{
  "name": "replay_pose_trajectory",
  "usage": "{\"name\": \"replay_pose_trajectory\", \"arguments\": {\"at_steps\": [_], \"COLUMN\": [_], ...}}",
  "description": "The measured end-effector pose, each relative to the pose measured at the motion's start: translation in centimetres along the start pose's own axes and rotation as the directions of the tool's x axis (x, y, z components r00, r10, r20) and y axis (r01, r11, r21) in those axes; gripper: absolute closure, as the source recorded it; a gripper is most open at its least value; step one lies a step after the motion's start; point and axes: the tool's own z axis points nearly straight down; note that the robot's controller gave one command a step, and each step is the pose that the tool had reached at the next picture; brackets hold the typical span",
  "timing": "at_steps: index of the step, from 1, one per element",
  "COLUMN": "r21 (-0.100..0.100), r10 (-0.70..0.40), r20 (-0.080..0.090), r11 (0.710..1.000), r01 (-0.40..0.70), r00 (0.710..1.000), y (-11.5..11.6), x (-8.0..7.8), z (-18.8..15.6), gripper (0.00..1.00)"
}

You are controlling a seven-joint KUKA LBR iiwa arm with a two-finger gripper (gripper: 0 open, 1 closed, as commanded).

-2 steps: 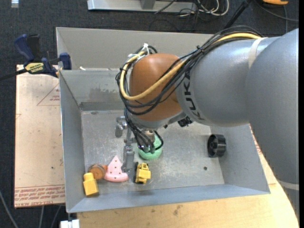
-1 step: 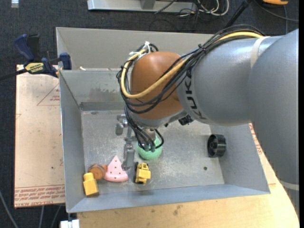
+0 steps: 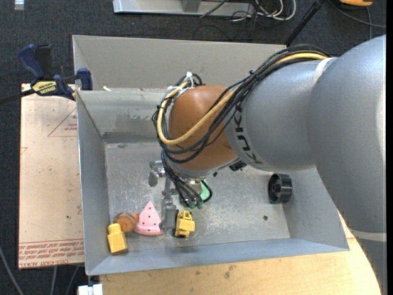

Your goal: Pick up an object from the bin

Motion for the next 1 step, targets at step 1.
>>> {"name": "replay_pose_trajectory", "arguments": {"at_steps": [1], "r21": [0.0], "r10": [-0.125], "r20": [-0.002], "r11": [0.992], "r01": [0.125], "r00": [0.992], "y": [-2.59], "x": [3.61], "z": [5.94], "gripper": [0.0]}}
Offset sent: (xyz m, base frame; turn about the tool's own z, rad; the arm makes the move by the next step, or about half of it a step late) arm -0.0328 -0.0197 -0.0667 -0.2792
